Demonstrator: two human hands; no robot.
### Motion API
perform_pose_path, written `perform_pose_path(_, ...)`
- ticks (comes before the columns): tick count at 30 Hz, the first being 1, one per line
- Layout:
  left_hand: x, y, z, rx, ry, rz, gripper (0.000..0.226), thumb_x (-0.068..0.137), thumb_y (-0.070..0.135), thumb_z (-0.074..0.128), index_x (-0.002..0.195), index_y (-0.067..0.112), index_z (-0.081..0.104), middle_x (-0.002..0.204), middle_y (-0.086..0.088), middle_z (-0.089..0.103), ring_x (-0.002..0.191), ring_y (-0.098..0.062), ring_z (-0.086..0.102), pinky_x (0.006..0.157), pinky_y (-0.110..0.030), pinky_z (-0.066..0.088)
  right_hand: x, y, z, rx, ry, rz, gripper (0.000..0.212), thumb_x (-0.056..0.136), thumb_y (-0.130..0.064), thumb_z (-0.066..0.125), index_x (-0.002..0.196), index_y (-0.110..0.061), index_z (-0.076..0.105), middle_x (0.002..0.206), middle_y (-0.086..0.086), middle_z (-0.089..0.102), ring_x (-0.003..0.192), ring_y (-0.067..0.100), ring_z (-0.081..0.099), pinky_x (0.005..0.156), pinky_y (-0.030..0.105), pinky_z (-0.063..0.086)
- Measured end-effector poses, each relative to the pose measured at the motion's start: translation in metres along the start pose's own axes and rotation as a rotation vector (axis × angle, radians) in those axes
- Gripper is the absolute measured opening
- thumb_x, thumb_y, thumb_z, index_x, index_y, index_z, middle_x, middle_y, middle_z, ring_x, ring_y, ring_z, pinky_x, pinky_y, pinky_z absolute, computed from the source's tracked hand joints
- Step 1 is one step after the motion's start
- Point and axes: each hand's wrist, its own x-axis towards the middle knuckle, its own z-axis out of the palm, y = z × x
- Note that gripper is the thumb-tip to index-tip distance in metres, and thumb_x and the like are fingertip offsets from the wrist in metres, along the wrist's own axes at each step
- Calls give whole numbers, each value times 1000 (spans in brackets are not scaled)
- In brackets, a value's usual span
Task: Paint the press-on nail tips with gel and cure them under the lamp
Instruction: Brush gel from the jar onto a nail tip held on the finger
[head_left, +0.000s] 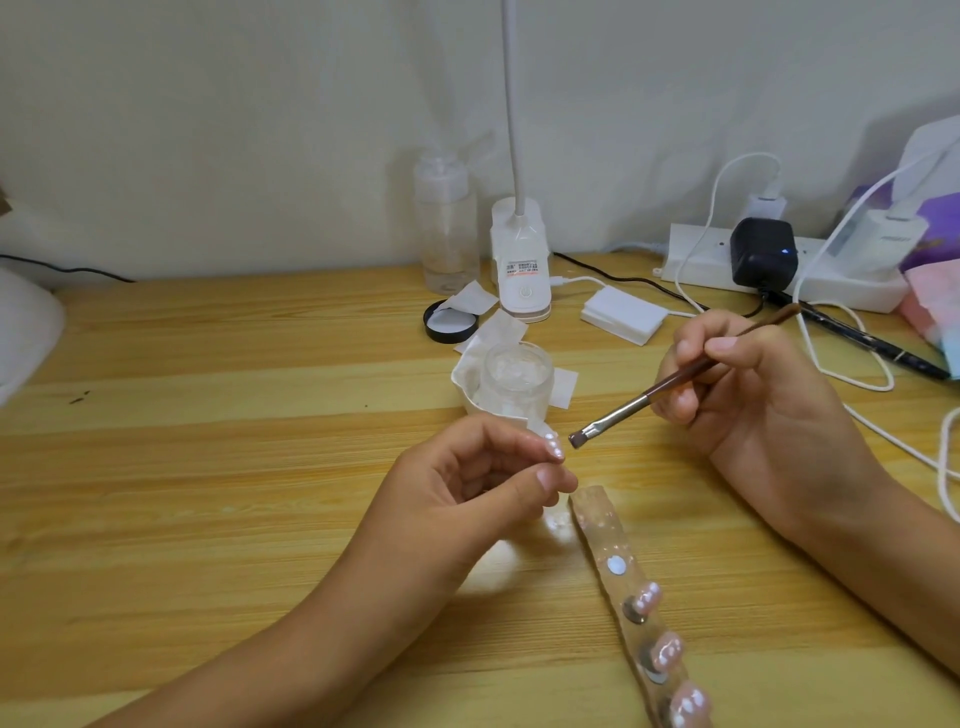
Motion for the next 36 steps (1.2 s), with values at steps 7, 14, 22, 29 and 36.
perform_pose_path(7,0,-1,0,-1,-2,-28,9,76,18,71,78,26,74,86,-4,76,77,-7,69,71,-15,50,-1,3,1,-29,-44,-7,25,82,-17,45,67,-22,65,59,3,53,56,13,53,57,20,48)
perform_pose_path(14,-1,-3,1,65,-99,-65,12,81,18,72,87,28,72,94,-2,77,90,-12,71,74,-18,52,5,4,-3,24,120,-33,28,81,-17,49,62,-23,69,57,-4,56,55,10,57,58,19,50)
perform_pose_path(22,-2,-6,10,465,-173,20,6,77,33,75,81,33,70,117,24,62,69,1,54,65,-9,40,7,5,-4,85,166,-29,28,81,-18,52,61,-23,71,54,-7,55,54,8,57,56,18,50)
perform_pose_path(29,0,-7,10,567,-154,100,8,76,39,79,81,37,73,107,24,55,56,-2,40,61,-10,36,7,5,-4,69,145,-38,30,83,-18,50,62,-23,71,56,-6,57,55,8,57,56,18,50)
perform_pose_path(36,-17,-10,4,942,-158,446,12,83,38,68,90,34,77,65,14,44,61,6,39,55,-11,33,7,4,-5,90,176,-34,28,82,-17,51,61,-23,69,54,-7,54,54,9,57,57,19,50)
